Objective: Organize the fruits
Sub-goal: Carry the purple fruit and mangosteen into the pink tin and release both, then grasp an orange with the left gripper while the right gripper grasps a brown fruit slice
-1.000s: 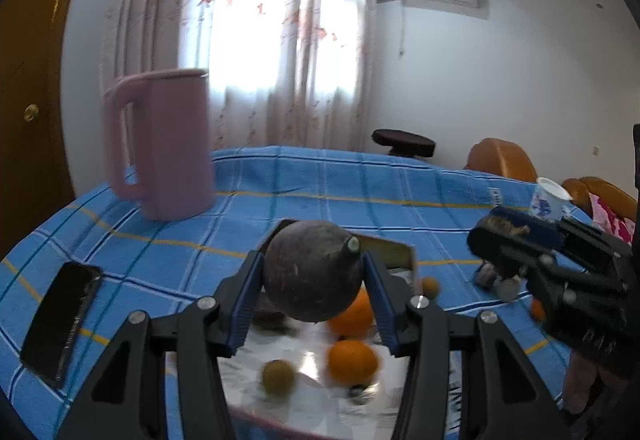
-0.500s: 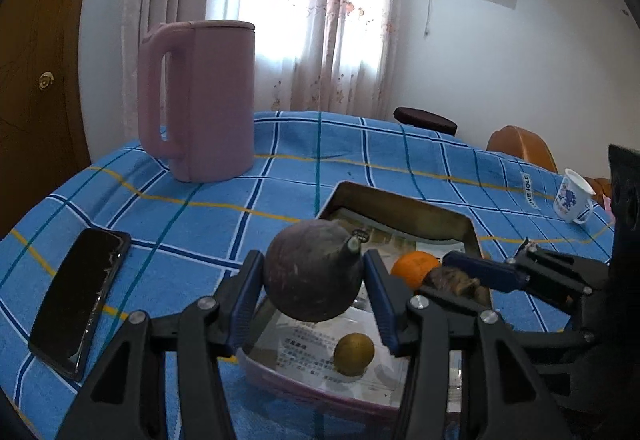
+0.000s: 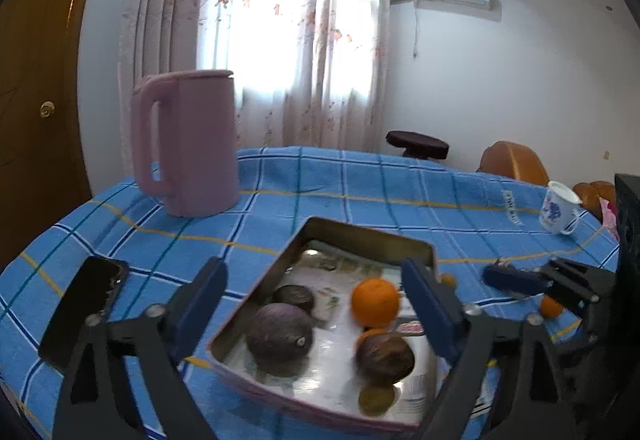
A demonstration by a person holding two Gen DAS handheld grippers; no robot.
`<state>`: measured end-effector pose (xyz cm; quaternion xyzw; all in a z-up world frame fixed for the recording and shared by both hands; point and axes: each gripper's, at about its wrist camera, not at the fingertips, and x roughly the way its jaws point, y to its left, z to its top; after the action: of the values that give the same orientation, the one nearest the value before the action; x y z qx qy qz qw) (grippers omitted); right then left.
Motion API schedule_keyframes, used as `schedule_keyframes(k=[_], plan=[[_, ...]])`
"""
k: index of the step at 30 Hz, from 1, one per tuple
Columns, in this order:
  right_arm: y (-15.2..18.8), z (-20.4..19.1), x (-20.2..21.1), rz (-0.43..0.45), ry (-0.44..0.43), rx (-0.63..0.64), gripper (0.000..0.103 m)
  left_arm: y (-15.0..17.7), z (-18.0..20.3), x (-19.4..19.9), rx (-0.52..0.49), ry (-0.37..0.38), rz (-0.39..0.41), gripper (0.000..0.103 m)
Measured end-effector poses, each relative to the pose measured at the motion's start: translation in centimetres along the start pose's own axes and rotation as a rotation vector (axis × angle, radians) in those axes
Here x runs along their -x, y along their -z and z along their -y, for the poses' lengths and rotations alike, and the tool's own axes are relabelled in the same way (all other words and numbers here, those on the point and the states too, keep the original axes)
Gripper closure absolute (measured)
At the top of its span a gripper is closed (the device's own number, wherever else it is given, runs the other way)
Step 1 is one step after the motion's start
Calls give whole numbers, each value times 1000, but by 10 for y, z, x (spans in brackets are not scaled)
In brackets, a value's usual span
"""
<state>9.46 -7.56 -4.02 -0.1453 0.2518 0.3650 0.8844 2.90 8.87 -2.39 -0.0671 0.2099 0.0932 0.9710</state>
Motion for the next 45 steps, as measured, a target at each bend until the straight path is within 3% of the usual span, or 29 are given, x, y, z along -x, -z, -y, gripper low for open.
schedule_keyframes(k=[5,7,15,17,18,21,27,31,35,41,42,45], plan=[[21,74,12,-77,191,-109,43,1,31,-5,-39,63,-17,9],[26,95,9,-121,217,-146,43,2,49,-8,-68,96,-28,6],[39,121,-24,-258,145,-196,44,5,93,-21,-144,147,-71,4],[42,120,-31,-286,140,-196,62,5,100,-24,-160,156,-80,4],[42,120,-28,-270,140,-206,68,5,103,-25,-165,159,-81,4],[42,125,-4,-169,131,-247,69,5,116,-29,-187,174,-89,4],[65,150,47,-62,245,-392,68,9,155,-44,-213,237,-128,4],[77,167,67,-72,360,-421,69,16,187,-53,-243,298,-173,5],[86,183,78,-75,387,-462,69,20,216,-62,-266,339,-210,6],[93,190,90,-42,390,-507,68,32,248,-81,-301,415,-323,27],[94,191,92,-38,390,-509,68,35,253,-83,-310,425,-344,35],[93,190,91,-41,390,-507,68,39,261,-86,-327,455,-381,43]])
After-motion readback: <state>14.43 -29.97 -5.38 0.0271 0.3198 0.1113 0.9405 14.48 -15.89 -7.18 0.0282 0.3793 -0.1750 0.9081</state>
